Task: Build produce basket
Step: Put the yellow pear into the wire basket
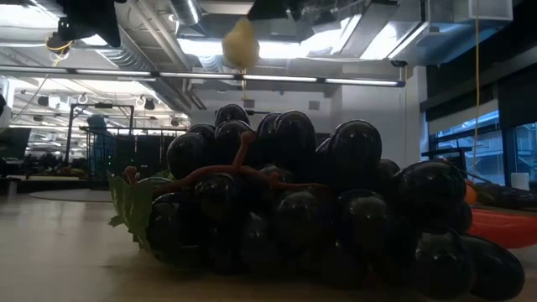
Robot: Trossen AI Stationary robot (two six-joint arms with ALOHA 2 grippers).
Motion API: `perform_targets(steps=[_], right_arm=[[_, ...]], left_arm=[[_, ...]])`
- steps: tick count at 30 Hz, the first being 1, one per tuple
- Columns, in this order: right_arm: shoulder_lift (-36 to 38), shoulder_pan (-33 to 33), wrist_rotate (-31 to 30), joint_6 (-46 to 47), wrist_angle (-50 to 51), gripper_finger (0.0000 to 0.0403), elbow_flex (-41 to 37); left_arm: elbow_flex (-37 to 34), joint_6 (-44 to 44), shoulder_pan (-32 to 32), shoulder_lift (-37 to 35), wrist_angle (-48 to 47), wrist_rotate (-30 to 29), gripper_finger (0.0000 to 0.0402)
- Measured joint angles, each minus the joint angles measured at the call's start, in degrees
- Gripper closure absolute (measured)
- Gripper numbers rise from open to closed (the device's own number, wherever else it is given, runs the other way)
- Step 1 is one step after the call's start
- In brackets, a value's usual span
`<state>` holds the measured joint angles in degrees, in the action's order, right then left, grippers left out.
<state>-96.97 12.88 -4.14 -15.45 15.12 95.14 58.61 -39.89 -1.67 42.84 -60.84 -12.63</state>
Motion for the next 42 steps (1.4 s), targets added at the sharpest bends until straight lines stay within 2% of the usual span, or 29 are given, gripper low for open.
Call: perform_targets(steps=[8, 12, 21, 29, 42], right_arm=[[-6.2, 5.6, 8.5, 0.0, -14.1, 0.0403, 0.0], [-10.7, 7.6, 11.6, 0.8, -17.2, 0.0403, 1.3], [-27.1, 9.3, 18.7, 1.2, -16.7, 0.0403, 15.3], [-37.8, 11.0, 18.9, 1.8, -9.8, 0.0403, 25.3], [-42.2, 13.2, 18.8, 3.5, -10.2, 0.0403, 26.3]], left_arm=[[0.0, 0.0, 0.0, 0.0, 0.0, -5.5, 0.0401], [0.0, 0.0, 0.0, 0.0, 0.0, -7.9, 0.0401], [0.0, 0.0, 0.0, 0.0, 0.0, -10.3, 0.0401], [0.0, 0.0, 0.0, 0.0, 0.0, -11.9, 0.0401], [0.0, 0.0, 0.0, 0.0, 0.0, -12.0, 0.0401]])
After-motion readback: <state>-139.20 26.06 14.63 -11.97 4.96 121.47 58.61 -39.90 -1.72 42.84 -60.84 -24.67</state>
